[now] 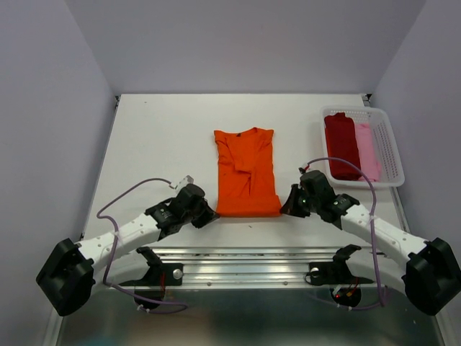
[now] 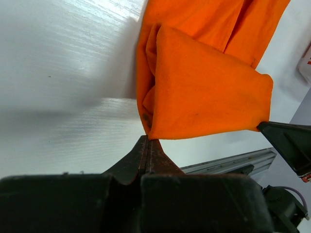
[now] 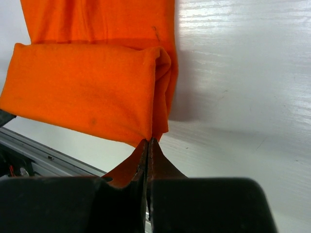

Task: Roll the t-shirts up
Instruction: Roll the T-shirt to the center of the board.

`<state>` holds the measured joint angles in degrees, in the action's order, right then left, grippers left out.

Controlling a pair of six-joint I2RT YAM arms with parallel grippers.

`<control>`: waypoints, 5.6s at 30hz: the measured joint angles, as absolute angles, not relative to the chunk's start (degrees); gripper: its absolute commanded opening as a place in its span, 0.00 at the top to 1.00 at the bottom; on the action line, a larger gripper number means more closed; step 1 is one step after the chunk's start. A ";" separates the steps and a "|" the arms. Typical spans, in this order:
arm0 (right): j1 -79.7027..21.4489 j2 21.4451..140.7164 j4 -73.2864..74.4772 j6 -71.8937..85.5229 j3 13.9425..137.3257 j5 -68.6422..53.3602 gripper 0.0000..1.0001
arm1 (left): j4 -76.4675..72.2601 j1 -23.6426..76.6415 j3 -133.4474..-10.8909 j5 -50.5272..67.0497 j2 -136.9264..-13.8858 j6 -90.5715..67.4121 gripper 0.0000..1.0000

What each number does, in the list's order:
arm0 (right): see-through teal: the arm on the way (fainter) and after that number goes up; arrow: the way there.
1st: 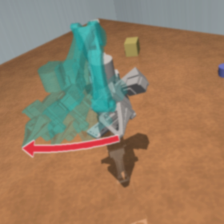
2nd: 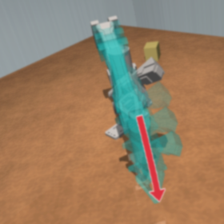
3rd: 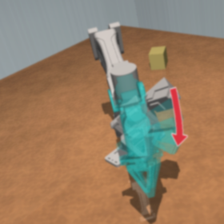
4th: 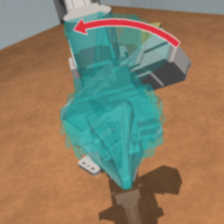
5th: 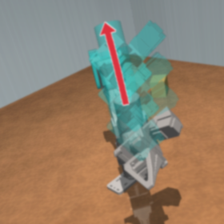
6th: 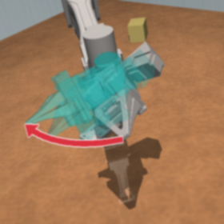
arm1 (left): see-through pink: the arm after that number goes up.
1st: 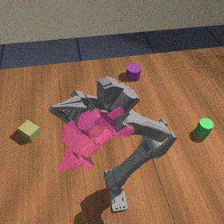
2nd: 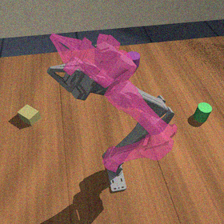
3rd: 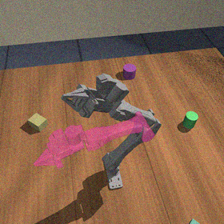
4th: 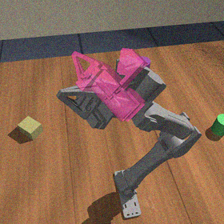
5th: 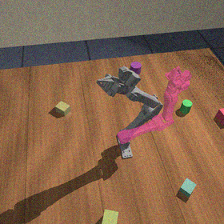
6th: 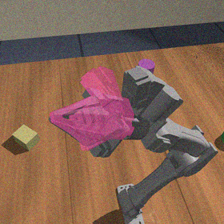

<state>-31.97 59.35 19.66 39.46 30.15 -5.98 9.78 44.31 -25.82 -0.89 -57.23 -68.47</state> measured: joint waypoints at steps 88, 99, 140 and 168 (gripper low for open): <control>-31.14 86.67 7.97 33.71 44.42 -0.03 0.99 | 8.86 40.34 -53.43 -16.67 -91.22 -51.48 1.00; -31.16 87.09 6.83 32.08 44.95 1.54 0.99 | 5.63 39.13 -51.96 -15.53 -95.39 -51.46 1.00; -34.61 78.46 8.12 31.70 49.60 5.02 0.78 | 8.38 38.52 -47.51 -19.18 -78.54 -51.16 0.94; -34.61 78.98 3.90 37.15 33.98 0.78 0.62 | -7.42 38.57 -29.87 -6.00 -77.47 -55.59 0.61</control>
<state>-34.61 78.98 3.90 37.15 33.98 0.78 -7.42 38.57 -29.87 -6.00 -77.47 -55.59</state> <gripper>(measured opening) 0.411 0.417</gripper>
